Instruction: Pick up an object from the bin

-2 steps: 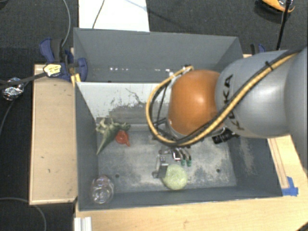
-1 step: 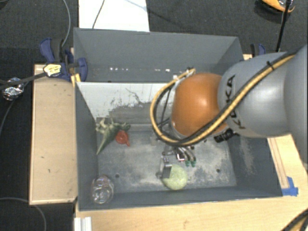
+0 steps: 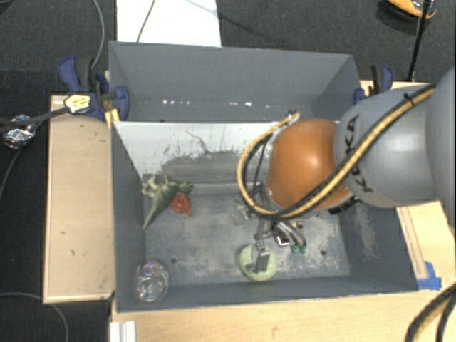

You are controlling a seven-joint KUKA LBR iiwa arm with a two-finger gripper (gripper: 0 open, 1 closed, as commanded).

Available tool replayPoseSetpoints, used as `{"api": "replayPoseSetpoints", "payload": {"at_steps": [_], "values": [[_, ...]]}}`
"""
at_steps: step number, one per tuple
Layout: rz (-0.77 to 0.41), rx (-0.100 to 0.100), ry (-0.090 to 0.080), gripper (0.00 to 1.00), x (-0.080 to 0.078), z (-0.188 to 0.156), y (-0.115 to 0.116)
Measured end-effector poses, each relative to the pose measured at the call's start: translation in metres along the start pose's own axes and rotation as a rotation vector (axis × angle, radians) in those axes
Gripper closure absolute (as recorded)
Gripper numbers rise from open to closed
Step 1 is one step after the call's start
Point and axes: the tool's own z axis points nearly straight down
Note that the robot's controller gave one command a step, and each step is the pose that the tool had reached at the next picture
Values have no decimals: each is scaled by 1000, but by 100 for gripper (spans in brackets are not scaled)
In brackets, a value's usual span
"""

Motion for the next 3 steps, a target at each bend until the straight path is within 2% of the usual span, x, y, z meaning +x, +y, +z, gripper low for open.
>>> {"api": "replayPoseSetpoints", "payload": {"at_steps": [1, 2, 3], "values": [[-72, -4, -14, 0, 19, -38, -14], [-165, 0, -21, 0, 17, -5, -42], [-396, -1, -9, 0, 15, 29, -47]]}}
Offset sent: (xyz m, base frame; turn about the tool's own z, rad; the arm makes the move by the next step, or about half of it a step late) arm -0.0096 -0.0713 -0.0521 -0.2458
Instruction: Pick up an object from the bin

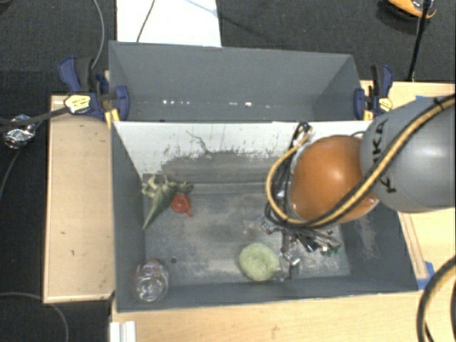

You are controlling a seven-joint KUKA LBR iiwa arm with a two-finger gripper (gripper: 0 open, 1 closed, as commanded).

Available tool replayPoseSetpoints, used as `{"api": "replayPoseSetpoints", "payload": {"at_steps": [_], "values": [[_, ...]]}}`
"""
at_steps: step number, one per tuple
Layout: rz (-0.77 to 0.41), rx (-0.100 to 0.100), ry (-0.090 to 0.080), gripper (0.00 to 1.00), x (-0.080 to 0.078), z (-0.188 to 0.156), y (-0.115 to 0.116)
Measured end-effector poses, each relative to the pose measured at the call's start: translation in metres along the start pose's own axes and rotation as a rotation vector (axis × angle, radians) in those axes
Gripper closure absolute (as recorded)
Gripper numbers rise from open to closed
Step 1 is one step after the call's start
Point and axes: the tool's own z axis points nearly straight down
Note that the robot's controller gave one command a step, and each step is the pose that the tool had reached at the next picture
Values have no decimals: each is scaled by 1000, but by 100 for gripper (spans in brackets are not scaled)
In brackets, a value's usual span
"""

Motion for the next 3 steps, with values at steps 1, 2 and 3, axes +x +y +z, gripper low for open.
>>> {"api": "replayPoseSetpoints", "payload": {"at_steps": [1, 2, 3], "values": [[-97, 7, -7, 100, -23, 21, 36], [-93, 6, -6, 100, -23, 21, 36], [-89, 6, -6, 100, -23, 21, 36]]}}
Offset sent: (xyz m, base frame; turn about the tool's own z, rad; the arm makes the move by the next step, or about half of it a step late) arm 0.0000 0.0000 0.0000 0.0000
